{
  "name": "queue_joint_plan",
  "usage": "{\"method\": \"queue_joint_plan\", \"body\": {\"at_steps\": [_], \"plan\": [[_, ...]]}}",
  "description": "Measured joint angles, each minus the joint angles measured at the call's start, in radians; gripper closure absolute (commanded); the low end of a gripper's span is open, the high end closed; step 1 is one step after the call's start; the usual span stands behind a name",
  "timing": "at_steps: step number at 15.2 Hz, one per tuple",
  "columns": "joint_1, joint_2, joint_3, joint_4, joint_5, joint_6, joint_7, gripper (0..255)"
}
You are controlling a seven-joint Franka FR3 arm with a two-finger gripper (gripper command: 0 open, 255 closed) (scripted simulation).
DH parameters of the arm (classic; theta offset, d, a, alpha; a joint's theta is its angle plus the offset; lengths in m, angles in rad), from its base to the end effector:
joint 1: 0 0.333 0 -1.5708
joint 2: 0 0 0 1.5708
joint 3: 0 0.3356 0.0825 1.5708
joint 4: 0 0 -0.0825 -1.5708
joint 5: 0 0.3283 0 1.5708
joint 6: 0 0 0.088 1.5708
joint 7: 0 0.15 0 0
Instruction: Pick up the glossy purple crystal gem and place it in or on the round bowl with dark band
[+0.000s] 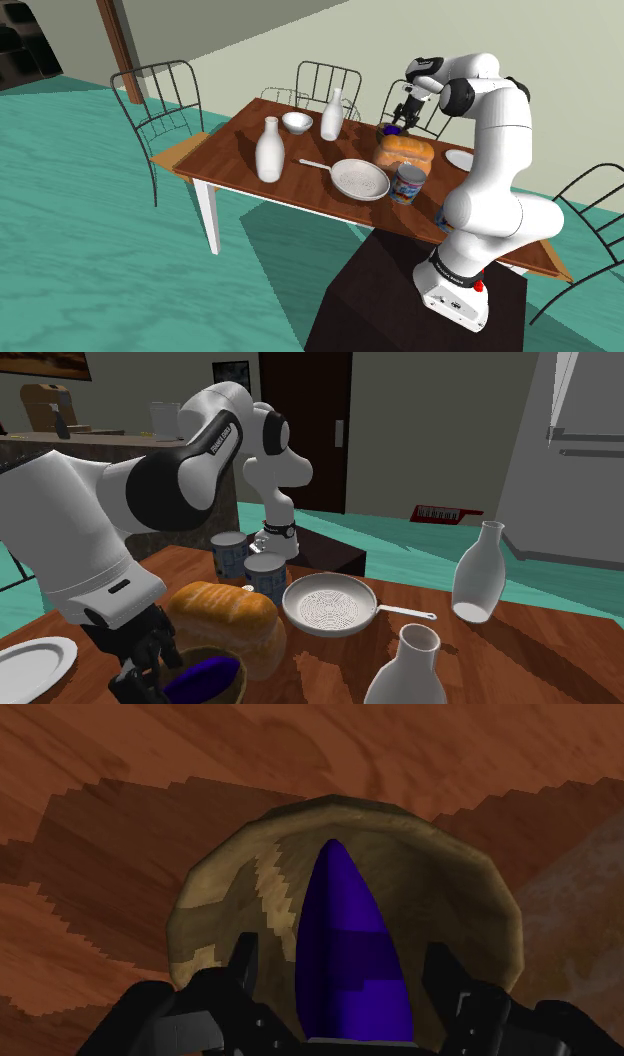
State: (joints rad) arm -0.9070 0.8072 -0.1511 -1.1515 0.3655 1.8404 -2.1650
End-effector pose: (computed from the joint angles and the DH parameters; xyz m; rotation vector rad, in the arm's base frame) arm 0.4095 -0.5783 0.3052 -2.6283 -1.4870 -0.3635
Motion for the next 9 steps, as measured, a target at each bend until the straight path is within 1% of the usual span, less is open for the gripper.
{"method": "queue_joint_plan", "body": {"at_steps": [5, 7, 8, 9], "plan": [[-0.002, -0.007, -0.001, 0.004, -0.001, -0.011, 0.000, 0], [-0.013, -0.012, -0.004, 0.045, -0.005, -0.058, 0.005, 0], [-0.019, -0.001, -0.004, 0.093, -0.007, -0.092, 0.013, 0], [-0.021, -0.006, -0.004, 0.099, -0.008, -0.103, 0.014, 0]]}}
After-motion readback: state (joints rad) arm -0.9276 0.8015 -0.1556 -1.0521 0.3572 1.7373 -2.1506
